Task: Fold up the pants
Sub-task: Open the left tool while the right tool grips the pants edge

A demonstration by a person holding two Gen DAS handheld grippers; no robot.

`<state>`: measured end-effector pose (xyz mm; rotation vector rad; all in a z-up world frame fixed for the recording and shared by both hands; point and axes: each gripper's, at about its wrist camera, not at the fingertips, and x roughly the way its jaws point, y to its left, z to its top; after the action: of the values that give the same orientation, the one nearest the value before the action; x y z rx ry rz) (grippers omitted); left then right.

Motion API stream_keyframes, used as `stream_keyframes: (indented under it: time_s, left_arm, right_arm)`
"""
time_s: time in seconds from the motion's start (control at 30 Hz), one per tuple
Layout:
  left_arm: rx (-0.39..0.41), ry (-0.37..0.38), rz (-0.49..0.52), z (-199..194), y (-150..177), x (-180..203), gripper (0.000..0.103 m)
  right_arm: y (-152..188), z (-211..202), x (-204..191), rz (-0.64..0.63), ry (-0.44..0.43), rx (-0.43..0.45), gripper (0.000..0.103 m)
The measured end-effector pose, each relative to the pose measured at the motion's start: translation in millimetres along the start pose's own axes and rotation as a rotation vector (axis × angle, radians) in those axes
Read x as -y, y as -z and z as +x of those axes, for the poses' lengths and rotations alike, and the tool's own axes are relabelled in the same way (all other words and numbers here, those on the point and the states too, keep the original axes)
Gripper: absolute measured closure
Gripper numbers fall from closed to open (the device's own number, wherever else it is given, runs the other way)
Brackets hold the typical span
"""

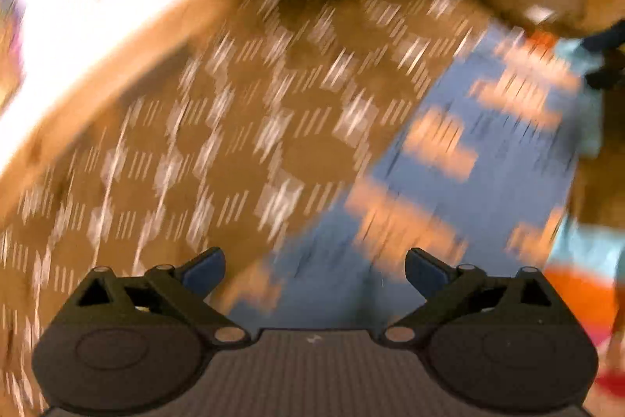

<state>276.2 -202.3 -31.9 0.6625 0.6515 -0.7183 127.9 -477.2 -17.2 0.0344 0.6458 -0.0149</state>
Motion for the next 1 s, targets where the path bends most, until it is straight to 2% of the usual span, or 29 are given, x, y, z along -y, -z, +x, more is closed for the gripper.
stream_keyframes:
  time_s: [0.13, 0.23, 0.37, 0.47, 0.63, 0.67, 0.7, 0.77, 0.83, 0.9, 1.0]
  left_arm:
    - [0.142, 0.084, 0.057, 15.7, -60.0, 27.3, 0.002]
    - [0.176, 0.108, 0.04, 40.9, -89.4, 45.1, 0.002]
    - [0.142, 0.122, 0.016, 79.9, -107.5, 59.8, 0.005]
    - [0.1, 0.061, 0.022, 104.6, -104.6, 67.8, 0.006]
    - [0.084, 0.082, -0.063, 113.5, -101.4, 59.3, 0.006]
    - [0.087, 0.084, -0.066, 110.6, -100.4, 57.4, 0.006]
    - [0.088, 0.083, -0.069, 108.3, -99.6, 56.0, 0.006]
    - [0.099, 0.087, -0.08, 100.1, -97.5, 52.6, 0.007]
    - [0.127, 0.104, -0.088, 84.6, -94.7, 50.5, 0.007]
    - [0.146, 0.137, -0.1, 68.9, -91.2, 47.4, 0.007]
    - [0.154, 0.233, -0.141, 50.7, -88.3, 40.9, 0.007]
  right_arm:
    - [-14.0, 13.0, 10.0, -0.017, -0.1, -0.008, 0.029]
    - [-23.8, 28.4, 13.2, -0.064, -0.149, -0.058, 0.031]
    - [-24.9, 48.7, 24.7, -0.059, -0.21, -0.16, 0.031]
    - [-21.1, 57.2, 28.6, -0.061, -0.235, -0.219, 0.031]
    - [-21.1, 66.9, 36.2, 0.016, -0.243, -0.253, 0.033]
    - [-20.7, 65.4, 37.8, 0.033, -0.24, -0.249, 0.041]
    - [-20.7, 63.4, 39.2, 0.05, -0.235, -0.243, 0.058]
    - [-19.3, 57.5, 44.3, 0.113, -0.219, -0.224, 0.074]
    - [-16.6, 52.7, 46.2, 0.151, -0.214, -0.2, 0.081]
    - [-15.4, 47.1, 37.4, 0.121, -0.176, -0.163, 0.087]
    - [-11.8, 30.4, 1.7, -0.077, -0.062, -0.08, 0.088]
